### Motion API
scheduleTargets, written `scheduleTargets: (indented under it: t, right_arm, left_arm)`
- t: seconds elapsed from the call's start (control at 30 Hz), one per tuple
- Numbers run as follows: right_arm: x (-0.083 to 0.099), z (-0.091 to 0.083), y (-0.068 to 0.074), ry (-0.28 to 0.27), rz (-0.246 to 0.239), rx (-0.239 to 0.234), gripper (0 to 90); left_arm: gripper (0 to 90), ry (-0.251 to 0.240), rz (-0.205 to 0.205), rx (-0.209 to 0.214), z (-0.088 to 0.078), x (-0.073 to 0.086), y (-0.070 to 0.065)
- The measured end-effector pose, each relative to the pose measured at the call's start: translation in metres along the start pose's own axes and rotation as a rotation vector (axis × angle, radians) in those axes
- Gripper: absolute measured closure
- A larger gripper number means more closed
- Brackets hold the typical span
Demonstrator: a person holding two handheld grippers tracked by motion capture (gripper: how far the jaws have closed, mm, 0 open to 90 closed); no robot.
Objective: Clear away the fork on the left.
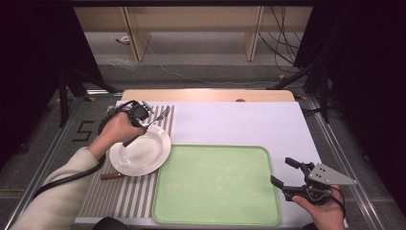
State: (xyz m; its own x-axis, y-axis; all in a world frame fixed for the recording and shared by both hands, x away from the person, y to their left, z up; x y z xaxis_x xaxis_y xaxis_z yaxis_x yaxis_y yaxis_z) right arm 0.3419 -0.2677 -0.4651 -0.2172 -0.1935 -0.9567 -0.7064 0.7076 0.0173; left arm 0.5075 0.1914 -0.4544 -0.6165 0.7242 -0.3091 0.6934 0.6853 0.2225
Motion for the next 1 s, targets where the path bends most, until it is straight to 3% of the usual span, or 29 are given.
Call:
scheduleTargets:
  t: [0.17, 0.4, 0.53, 0.6, 1.0]
  right_arm:
    - [0.000, 0.000, 0.000, -0.001, 0.000, -0.002, 16.5]
    - [0.000, 0.000, 0.001, 0.000, 0.001, -0.003, 16.5]
    - [0.000, 0.000, 0.001, 0.001, 0.000, -0.003, 16.5]
    - [0.000, 0.000, 0.001, 0.001, 0.000, -0.003, 16.5]
    - [0.000, 0.000, 0.000, 0.001, 0.002, -0.003, 16.5]
  left_arm:
    - [77.0, -0.025, 0.055, 0.028, -0.005, -0.001, -0.020]
    - [77.0, -0.033, 0.080, 0.068, -0.013, -0.001, -0.049]
    - [77.0, -0.044, 0.141, 0.091, -0.016, -0.003, -0.063]
    - [77.0, -0.034, 0.130, 0.095, -0.019, -0.002, -0.073]
    - [77.0, -0.015, 0.205, 0.150, -0.019, -0.001, -0.115]
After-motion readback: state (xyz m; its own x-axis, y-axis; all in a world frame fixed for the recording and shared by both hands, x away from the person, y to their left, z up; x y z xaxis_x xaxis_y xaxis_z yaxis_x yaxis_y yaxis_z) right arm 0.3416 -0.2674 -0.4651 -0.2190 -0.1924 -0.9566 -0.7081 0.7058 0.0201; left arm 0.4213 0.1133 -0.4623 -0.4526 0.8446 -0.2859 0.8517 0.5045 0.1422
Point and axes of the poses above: each handheld gripper's, and its own axes: z roughly forward along the jaws, x roughly out of its underside, y roughly to its left, the point moved 7 cm from there along z, roughly forward along the jaws
